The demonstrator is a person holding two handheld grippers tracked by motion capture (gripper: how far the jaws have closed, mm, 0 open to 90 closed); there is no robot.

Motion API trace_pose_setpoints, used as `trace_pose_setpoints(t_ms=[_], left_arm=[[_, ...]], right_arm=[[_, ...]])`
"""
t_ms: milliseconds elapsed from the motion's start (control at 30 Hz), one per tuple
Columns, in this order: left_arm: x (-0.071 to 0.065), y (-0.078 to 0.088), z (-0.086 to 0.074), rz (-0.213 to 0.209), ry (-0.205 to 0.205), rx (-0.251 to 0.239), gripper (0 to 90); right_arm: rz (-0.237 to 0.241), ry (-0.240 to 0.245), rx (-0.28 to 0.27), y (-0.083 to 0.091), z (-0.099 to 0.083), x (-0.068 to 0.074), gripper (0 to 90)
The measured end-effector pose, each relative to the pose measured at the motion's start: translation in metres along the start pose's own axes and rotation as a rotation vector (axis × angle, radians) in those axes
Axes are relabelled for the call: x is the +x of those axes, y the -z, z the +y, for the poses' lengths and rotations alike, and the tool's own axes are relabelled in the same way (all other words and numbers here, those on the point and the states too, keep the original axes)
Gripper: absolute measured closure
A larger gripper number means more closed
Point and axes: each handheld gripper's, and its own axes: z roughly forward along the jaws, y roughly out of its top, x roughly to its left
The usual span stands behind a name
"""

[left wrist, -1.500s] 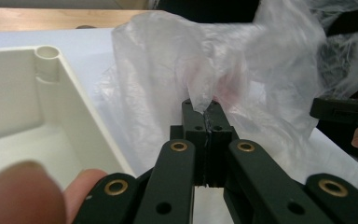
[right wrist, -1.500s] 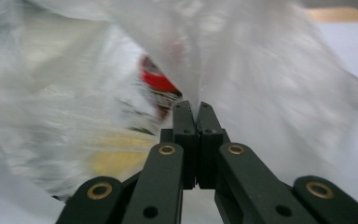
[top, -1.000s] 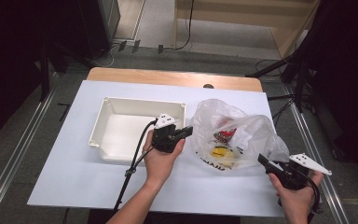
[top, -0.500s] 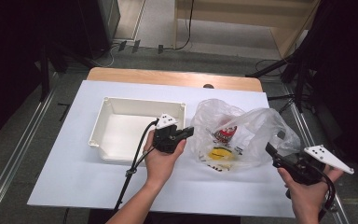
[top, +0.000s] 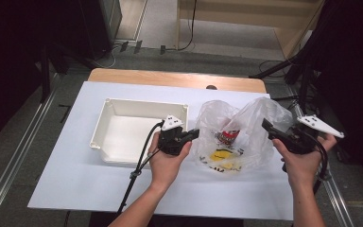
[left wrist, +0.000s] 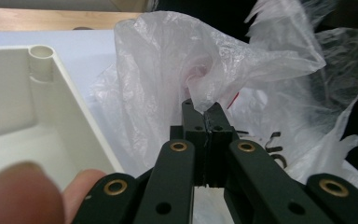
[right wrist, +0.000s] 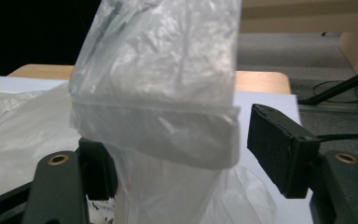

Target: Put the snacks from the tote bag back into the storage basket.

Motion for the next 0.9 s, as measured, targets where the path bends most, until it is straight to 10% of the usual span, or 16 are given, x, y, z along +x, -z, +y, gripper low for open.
trace_pose_setpoints(t_ms=[233,367,633,900], left_arm=[[-0.004,-0.009,0.005,-0.004,0.022,0.019,90.0],[-0.003,-0.013,0.010,0.009,0.049,0.018,90.0],[-0.008,-0.022,-0.008,0.073,0.049,0.048,90.0],[-0.009,-0.017,-0.026,0.105,0.027,0.062,90.0]], right_arm=[[0.077,-0.049,0.104,-0.065,0.014,-0.002,46.0],[0.115,-0.003,0.261,-0.099,0.005,-0.009,87.9],[-0.053,0.014,0.184,-0.127,0.000,-0.018,90.0],[-0.126,-0.127,0.244,-0.180,-0.017,-0.033,90.0]])
